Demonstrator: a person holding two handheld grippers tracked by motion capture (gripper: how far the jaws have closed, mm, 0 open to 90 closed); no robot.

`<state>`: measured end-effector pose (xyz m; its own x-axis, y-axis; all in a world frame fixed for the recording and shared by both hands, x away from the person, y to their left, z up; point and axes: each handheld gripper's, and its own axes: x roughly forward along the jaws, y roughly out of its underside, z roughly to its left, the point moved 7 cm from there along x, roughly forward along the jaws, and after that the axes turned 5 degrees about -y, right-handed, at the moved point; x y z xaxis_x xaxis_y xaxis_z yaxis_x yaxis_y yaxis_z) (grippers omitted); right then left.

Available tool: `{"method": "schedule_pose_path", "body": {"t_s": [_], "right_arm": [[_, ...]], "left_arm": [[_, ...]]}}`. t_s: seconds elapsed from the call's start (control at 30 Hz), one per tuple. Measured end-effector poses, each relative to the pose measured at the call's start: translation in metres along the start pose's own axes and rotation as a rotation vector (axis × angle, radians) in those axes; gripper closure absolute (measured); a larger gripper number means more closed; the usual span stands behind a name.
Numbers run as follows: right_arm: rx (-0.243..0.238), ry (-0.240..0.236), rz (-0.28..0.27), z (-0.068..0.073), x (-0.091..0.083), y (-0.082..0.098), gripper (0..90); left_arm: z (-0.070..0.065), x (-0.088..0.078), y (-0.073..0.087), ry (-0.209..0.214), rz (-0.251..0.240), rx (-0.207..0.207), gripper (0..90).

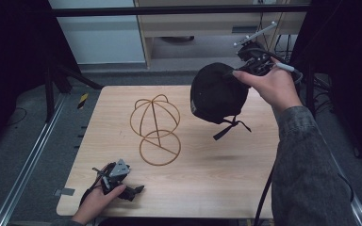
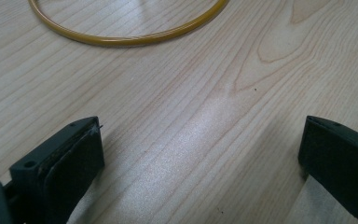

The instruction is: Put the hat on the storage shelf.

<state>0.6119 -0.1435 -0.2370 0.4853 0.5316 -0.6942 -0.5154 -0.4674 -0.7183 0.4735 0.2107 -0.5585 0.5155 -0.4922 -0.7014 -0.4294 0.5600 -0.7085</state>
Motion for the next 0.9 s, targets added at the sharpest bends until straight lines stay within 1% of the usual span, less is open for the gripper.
{"method": "schedule_pose_path", "body": {"t_s": [0.23,0.33,0.4,0.43,0.5,0.63,0.77,0.9], "right_arm": [[-0.005,0.006,-0.005,0.005,-0.003,-0.009,74.1],[-0.011,-0.001,-0.019,0.009,-0.005,-0.016,74.1],[-0.017,-0.006,-0.023,0.013,-0.004,-0.021,74.1],[-0.013,-0.012,-0.019,0.016,-0.003,-0.023,74.2],[-0.021,-0.015,-0.014,0.022,0.002,-0.027,74.1],[-0.05,-0.015,0.012,0.037,0.008,-0.034,74.1],[-0.062,0.002,0.034,0.046,0.004,-0.036,74.1],[-0.045,0.013,0.02,0.049,-0.005,-0.038,74.1]], "left_arm": [[0.0,0.0,0.0,-0.001,0.0,0.002,0.0],[0.0,0.0,0.0,-0.001,0.0,0.0,0.0],[0.0,0.0,0.0,-0.001,0.001,0.003,0.0],[0.0,0.0,0.0,0.0,0.001,0.004,0.0],[0.0,0.0,0.0,0.003,0.001,0.004,0.0],[0.0,0.0,0.0,0.003,0.001,0.005,0.0],[0.0,-0.001,0.001,0.003,0.005,0.007,0.0],[0.0,-0.001,0.001,0.002,0.005,0.006,0.0]]}}
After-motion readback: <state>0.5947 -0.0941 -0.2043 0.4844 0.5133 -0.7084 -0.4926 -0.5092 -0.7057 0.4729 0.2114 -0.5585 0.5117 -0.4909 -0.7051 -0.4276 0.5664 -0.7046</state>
